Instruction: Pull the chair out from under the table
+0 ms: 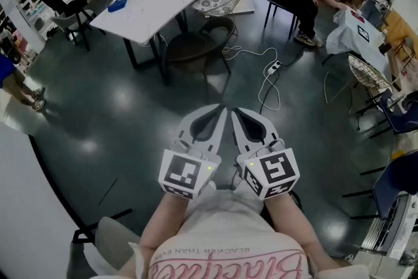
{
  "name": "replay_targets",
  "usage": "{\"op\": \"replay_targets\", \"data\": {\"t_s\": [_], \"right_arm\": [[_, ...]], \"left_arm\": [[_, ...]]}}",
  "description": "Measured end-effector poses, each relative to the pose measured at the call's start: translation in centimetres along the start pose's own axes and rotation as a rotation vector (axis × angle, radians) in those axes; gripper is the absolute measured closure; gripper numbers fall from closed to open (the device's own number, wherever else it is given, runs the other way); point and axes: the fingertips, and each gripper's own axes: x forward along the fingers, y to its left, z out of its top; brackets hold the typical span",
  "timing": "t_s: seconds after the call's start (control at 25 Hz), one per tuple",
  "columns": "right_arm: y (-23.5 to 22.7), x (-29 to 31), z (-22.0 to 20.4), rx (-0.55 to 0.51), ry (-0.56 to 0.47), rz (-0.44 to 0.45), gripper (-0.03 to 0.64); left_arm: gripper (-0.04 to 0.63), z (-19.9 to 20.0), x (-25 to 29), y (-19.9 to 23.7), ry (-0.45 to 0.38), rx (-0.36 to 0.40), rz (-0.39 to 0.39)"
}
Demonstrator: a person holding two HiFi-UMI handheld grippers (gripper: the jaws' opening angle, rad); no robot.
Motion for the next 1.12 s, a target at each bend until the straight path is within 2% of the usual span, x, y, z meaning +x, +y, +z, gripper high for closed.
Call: {"op": "replay_targets", "data": {"t_s": [0.4,0.56,1.12], "right_arm": [[1.4,1.4,-0.1,0.017,-0.013,-0.012,0.612],[2.7,1.7,-0.1,0.055,-0.029,-0.003,0.612],[2.7,5.3,-2.0,0.066,0.024,0.011,0.612]], "left_arm": [[0.591,-0.8,-1.0,1.7,0.014,0.005,-0.020],[0.591,-1.4,-1.8,3.1,0.023,-0.020,-0.009],[0.591,-3.1,-1.2,6.9,0.034,-0.067,0.026]]}}
